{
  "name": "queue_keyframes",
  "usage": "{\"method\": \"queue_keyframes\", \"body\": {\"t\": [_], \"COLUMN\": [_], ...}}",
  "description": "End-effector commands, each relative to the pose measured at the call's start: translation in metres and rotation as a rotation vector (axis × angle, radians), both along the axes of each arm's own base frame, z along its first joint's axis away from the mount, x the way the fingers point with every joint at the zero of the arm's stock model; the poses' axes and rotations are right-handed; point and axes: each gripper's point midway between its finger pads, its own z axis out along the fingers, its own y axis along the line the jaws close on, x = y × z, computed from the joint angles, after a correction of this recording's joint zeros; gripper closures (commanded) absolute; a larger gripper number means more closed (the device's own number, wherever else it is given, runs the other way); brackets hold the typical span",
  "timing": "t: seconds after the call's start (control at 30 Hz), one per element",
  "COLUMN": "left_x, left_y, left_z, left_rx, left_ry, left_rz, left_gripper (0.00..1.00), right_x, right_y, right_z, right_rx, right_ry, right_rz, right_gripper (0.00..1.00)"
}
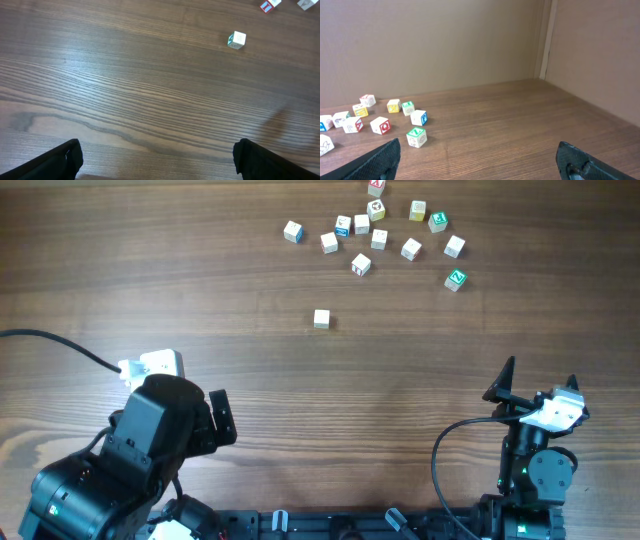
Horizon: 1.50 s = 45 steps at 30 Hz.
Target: Form a horizontal line
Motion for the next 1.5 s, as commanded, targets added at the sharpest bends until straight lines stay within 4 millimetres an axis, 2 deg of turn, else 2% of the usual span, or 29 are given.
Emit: {"method": "queue_keyframes", "body": {"t": [0.0, 0.67, 0.77, 0.83, 0.93, 1.1, 1.2, 1.3, 1.37, 1.47], "left_x": [0.0, 0.0, 0.0, 0.0, 0.0, 0.0, 0.0, 0.0, 0.0, 0.0], "left_y": [0.0, 0.0, 0.0, 0.0, 0.0, 0.0, 0.0, 0.0, 0.0, 0.0], "left_z": [-0.002, -0.002, -0.002, -0.002, -0.002, -0.002, -0.002, -0.002, -0.002, -0.002], "left_rx": [-0.016, -0.016, -0.016, -0.016, -0.016, -0.016, -0.016, -0.016, -0.016, -0.016], "left_ry": [0.004, 0.004, 0.004, 0.004, 0.004, 0.004, 0.004, 0.004, 0.004, 0.004], "left_rz": [0.016, 0.016, 0.016, 0.016, 0.016, 0.016, 0.016, 0.016, 0.016, 0.016], "left_gripper": [0.0, 0.0, 0.0, 0.0, 0.0, 0.0, 0.0, 0.0, 0.0, 0.0], "right_x": [0.0, 0.0, 0.006, 0.007, 0.0, 0.0, 0.013, 0.035, 0.052, 0.077], "right_y": [0.002, 0.003, 0.027, 0.057, 0.085, 0.098, 0.101, 0.112, 0.118, 0.118], "right_z": [0.003, 0.006, 0.006, 0.023, 0.05, 0.069, 0.088, 0.098, 0.101, 0.094], "right_rx": [-0.002, 0.0, 0.102, 0.254, 0.289, 0.282, 0.304, 0.347, 0.395, 0.505], "right_ry": [-0.012, -0.027, -0.053, -0.14, -0.228, -0.214, -0.142, -0.028, 0.075, 0.288], "right_rz": [0.01, 0.016, 0.163, 0.35, 0.533, 0.607, 0.626, 0.689, 0.724, 0.692], "right_gripper": [0.0, 0.0, 0.0, 0.0, 0.0, 0.0, 0.0, 0.0, 0.0, 0.0]}}
